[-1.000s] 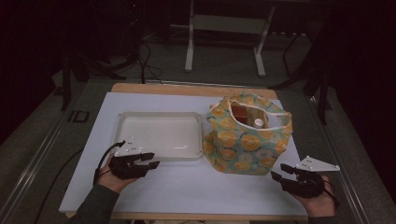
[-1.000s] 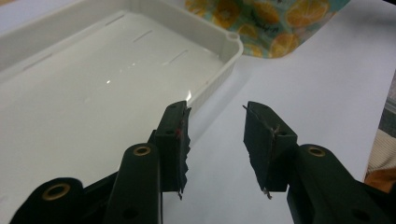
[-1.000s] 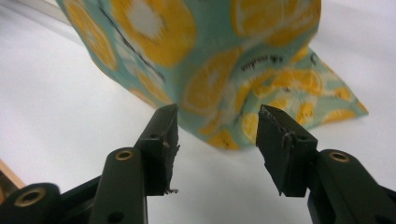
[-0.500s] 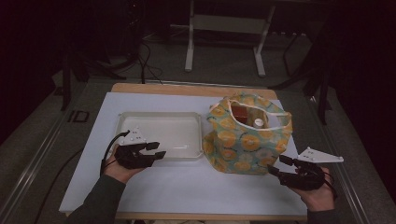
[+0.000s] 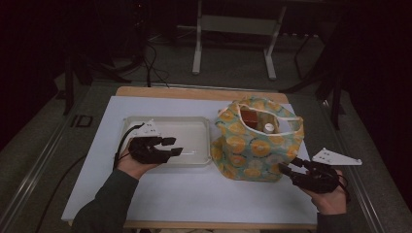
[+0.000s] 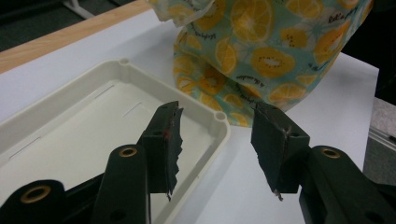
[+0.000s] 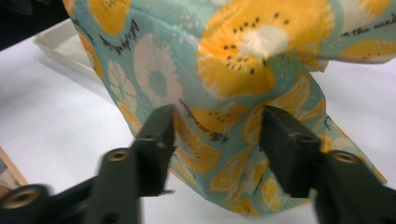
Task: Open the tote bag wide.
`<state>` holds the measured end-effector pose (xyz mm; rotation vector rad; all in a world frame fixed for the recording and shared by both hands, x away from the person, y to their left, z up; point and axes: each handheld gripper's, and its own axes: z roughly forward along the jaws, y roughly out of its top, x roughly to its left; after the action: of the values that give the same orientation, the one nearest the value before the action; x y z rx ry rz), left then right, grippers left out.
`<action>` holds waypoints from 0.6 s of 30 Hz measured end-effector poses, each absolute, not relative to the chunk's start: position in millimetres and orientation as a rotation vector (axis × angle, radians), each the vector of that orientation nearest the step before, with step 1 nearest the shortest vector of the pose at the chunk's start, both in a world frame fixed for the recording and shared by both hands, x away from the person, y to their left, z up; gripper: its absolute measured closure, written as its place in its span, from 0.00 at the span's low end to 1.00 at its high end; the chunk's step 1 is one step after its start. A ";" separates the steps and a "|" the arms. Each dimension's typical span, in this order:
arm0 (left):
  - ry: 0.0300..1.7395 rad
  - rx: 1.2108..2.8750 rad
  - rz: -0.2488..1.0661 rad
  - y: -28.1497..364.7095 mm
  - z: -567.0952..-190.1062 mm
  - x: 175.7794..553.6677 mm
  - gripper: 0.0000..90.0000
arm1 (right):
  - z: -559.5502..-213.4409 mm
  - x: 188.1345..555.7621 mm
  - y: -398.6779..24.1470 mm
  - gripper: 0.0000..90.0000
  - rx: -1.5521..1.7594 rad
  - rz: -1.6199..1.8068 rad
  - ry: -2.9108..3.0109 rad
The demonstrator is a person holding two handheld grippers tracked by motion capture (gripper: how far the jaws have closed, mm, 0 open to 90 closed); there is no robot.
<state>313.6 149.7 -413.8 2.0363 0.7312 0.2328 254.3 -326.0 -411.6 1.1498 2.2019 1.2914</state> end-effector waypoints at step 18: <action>0.693 2.019 0.152 103.3 -399.2 334.4 0.57 | -407.4 251.9 -327.4 0.95 1.099 1.290 2.225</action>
<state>334.4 103.3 -399.2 2.0193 0.6925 0.1516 251.9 -327.4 -407.4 1.0995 2.2248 1.2905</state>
